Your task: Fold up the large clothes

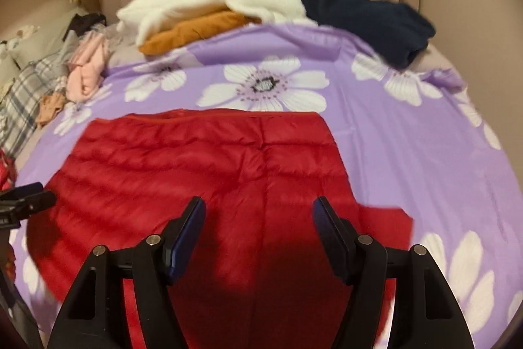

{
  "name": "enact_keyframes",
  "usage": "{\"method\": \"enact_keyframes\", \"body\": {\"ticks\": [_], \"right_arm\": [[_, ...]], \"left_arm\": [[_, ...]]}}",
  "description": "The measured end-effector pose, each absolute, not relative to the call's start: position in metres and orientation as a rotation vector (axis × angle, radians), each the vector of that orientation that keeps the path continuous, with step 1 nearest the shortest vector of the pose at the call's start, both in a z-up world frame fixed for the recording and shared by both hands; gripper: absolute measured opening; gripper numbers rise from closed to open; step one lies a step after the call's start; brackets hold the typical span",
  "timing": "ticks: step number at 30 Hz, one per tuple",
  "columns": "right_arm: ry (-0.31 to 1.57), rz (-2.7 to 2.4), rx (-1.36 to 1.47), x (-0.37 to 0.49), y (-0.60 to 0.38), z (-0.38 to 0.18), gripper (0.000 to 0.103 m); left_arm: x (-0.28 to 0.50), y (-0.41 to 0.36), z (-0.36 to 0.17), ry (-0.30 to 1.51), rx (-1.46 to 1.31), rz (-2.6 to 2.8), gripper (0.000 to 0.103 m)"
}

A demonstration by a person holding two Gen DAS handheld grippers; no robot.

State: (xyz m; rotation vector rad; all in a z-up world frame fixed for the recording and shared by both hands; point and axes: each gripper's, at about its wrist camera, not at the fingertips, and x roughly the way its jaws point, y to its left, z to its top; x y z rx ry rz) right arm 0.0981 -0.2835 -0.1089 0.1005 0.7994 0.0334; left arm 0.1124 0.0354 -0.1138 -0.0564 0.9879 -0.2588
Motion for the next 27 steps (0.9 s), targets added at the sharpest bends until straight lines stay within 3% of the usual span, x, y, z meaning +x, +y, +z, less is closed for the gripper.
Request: {"method": "enact_keyframes", "body": {"ticks": [7,12,27], "right_arm": [[0.751,0.007,0.019,0.048,-0.266,-0.111,0.068],[0.847,-0.027,0.009,0.061,-0.266,-0.141,0.068],[0.837,-0.034,0.080,0.055,-0.266,-0.162,0.072]], "left_arm": [[0.075,0.017,-0.130,0.978,0.002,-0.260,0.102],[0.079,0.012,-0.162,1.040,-0.007,-0.247,0.103],[0.076,0.013,-0.170,1.045,-0.030,-0.258,0.103]]}}
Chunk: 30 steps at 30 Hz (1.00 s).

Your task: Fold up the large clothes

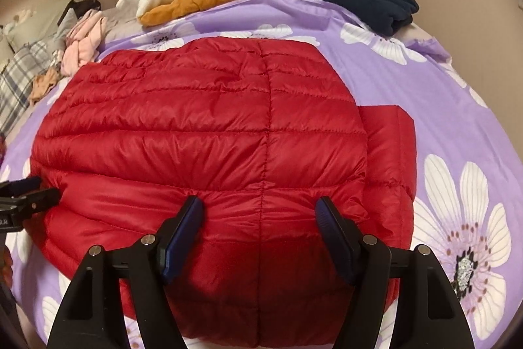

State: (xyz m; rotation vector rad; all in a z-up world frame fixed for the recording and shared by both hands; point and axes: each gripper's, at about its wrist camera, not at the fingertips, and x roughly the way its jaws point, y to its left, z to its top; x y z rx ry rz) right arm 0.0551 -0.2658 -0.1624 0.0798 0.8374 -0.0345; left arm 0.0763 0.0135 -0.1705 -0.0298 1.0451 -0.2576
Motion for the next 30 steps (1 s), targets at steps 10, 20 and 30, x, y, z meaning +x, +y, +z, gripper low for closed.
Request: {"method": "enact_keyframes", "body": {"ticks": [10,20,30], "right_arm": [[0.869,-0.040,0.072,0.050,-0.266,-0.148,0.074],[0.760,-0.068,0.121,0.019,-0.278,-0.109,0.074],[0.730,0.083,0.167,0.018,-0.252,-0.098,0.074]], "left_arm": [[0.068,0.026,-0.156,1.083,-0.087,-0.251,0.103],[0.032,0.105,-0.117,1.020,-0.415,-0.252,0.103],[0.026,0.173,-0.145,1.022,-0.824,-0.239,0.103]]}}
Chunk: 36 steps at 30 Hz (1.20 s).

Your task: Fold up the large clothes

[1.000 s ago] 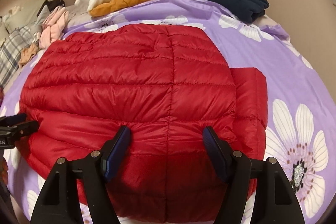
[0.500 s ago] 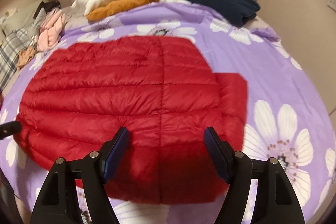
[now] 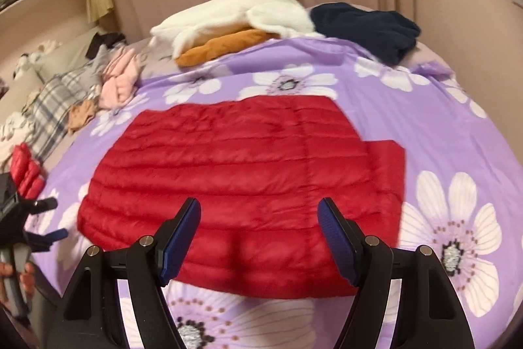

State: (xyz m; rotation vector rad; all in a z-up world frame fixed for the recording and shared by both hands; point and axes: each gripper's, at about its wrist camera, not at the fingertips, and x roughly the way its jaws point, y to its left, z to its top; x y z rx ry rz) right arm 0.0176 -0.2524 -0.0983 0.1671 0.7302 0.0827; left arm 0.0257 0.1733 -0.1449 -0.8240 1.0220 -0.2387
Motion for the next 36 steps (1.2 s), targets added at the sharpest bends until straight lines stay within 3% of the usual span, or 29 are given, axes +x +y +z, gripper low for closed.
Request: {"method": "enact_keyframes", "body": {"ticks": [20,34,36], "right_arm": [[0.756,0.241,0.099,0.037,-0.198,-0.112,0.074],[0.695,0.257,0.076,0.076,-0.178,-0.104,0.074],[0.692,0.263,0.049,0.083,-0.172,-0.104,0.065]], "left_arm": [[0.070,0.168,-0.181,1.065,-0.996,-0.354,0.103],[0.118,0.155,-0.185,1.094,-0.957,-0.386,0.103],[0.124,0.153,-0.185,1.098,-0.953,-0.392,0.103]]}}
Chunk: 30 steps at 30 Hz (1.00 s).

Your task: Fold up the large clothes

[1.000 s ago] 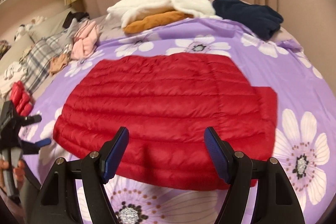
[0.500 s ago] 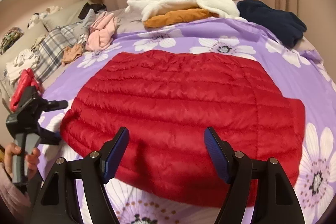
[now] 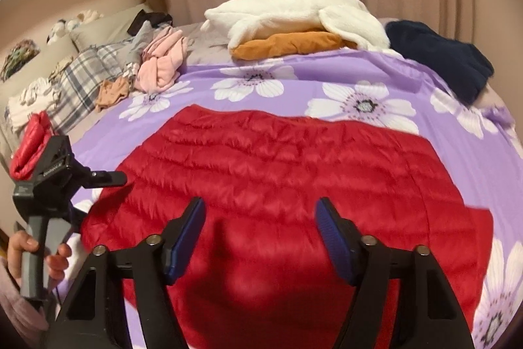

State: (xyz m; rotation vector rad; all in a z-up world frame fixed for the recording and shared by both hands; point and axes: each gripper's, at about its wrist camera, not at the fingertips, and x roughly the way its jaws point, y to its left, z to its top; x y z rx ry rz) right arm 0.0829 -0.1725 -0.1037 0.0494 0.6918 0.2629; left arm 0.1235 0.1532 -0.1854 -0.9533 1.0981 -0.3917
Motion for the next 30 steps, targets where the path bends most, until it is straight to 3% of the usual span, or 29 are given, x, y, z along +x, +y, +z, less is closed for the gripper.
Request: {"method": "enact_keyframes", "body": {"ticks": [7,9,11,12,14,20,25,30], "right_arm": [[0.710,0.265,0.042,0.109,-0.167,-0.103,0.050],[0.741,0.251,0.037,0.117,-0.166,-0.108,0.037],[0.780,0.239,0.034,0.123,-0.166,-0.115,0.032],[0.803,0.239,0.030,0.126,-0.165,-0.120,0.031],[0.832,0.240,0.024,0.130,-0.165,-0.128,0.031],[0.890,0.253,0.059,0.137,-0.168,-0.147,0.031],[0.900,0.251,0.051,0.138,-0.165,-0.153,0.031],[0.893,0.264,0.095,0.140,-0.171,-0.155,0.031]], "left_arm": [[0.134,0.153,-0.188,1.104,-0.959,-0.405,0.102],[0.136,0.151,-0.187,1.102,-0.949,-0.397,0.102],[0.138,0.148,-0.185,1.106,-0.926,-0.389,0.098],[0.140,0.146,-0.183,1.107,-0.903,-0.385,0.095],[0.141,0.144,-0.182,1.115,-0.873,-0.372,0.080],[0.140,0.141,-0.175,1.107,-0.833,-0.364,0.056],[0.137,0.124,-0.140,1.059,-0.692,-0.364,0.047],[0.132,0.100,-0.105,1.007,-0.579,-0.395,0.047]]}}
